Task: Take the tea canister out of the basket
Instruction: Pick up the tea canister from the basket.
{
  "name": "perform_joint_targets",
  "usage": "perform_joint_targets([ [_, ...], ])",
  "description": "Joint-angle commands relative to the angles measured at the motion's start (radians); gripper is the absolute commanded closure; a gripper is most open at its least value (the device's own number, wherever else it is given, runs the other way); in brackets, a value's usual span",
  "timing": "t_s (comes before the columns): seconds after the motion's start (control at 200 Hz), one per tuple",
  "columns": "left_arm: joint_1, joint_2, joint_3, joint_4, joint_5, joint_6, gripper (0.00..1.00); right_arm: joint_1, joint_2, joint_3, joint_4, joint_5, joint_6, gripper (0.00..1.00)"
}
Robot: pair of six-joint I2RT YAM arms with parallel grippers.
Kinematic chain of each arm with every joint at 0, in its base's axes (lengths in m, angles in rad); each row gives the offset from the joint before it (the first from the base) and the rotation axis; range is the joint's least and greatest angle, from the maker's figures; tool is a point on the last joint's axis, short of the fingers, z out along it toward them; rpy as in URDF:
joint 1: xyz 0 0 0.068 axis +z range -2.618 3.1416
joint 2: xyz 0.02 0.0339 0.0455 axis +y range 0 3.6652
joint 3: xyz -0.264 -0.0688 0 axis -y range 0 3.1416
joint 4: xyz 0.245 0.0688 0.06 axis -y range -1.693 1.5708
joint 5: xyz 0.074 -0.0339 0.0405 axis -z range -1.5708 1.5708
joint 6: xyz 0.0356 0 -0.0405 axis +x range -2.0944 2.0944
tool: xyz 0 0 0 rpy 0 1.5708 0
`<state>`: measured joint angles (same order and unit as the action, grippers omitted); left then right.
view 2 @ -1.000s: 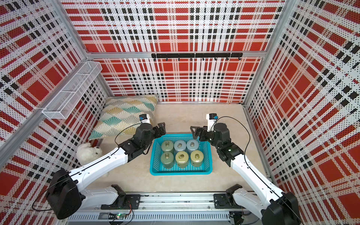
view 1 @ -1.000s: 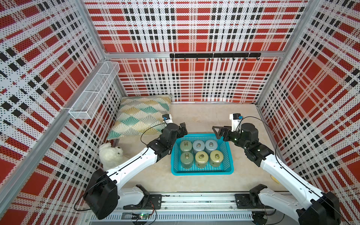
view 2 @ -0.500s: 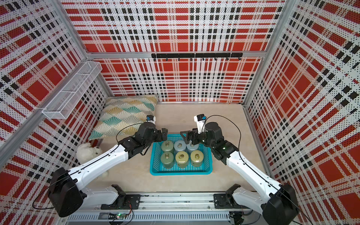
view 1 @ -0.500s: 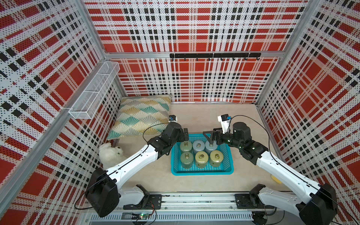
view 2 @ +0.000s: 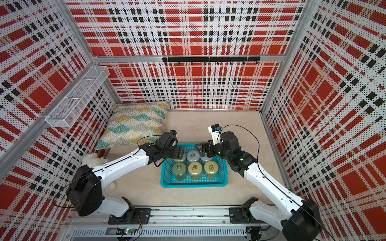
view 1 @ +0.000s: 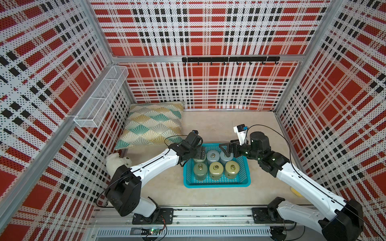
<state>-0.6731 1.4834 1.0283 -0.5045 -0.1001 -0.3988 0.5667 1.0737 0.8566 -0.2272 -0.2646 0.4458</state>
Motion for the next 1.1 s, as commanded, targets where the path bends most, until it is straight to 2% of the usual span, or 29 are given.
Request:
perform_joint_targets([
  [0.0, -0.011, 0.026, 0.044, -0.036, 0.029, 0.026, 0.11, 0.004, -0.022, 0.005, -0.012, 0.02, -0.009, 0.0],
  [0.025, -0.012, 0.034, 0.045, -0.042, 0.026, 0.026, 0.11, 0.003, -0.023, 0.003, -0.013, 0.021, -0.009, 0.0],
  [0.045, -0.013, 0.04, 0.048, -0.05, 0.023, 0.026, 0.06, 0.003, -0.023, 0.003, -0.012, 0.021, -0.009, 0.0],
  [0.07, -0.013, 0.047, 0.051, -0.058, 0.02, 0.026, 0.05, 0.003, -0.024, 0.003, -0.012, 0.022, -0.009, 0.0],
  [0.616, -0.052, 0.146, 0.135, -0.207, -0.03, 0.101, 0.06, 0.004, -0.024, -0.001, -0.008, 0.043, -0.005, 0.0],
  [0.872, -0.054, 0.167, 0.154, -0.228, -0.014, 0.11, 0.06, 0.003, -0.016, 0.001, -0.009, 0.048, -0.001, 0.0],
  [0.887, -0.054, 0.171, 0.154, -0.227, -0.014, 0.11, 0.06, 0.003, -0.016, 0.001, -0.008, 0.049, 0.0, 0.0],
  [0.907, -0.054, 0.176, 0.153, -0.228, -0.016, 0.11, 0.0, 0.003, -0.017, -0.001, -0.008, 0.05, -0.001, 0.0],
  [1.092, -0.054, 0.218, 0.157, -0.226, -0.023, 0.111, 0.0, 0.003, -0.017, -0.003, -0.004, 0.054, 0.001, 0.0],
])
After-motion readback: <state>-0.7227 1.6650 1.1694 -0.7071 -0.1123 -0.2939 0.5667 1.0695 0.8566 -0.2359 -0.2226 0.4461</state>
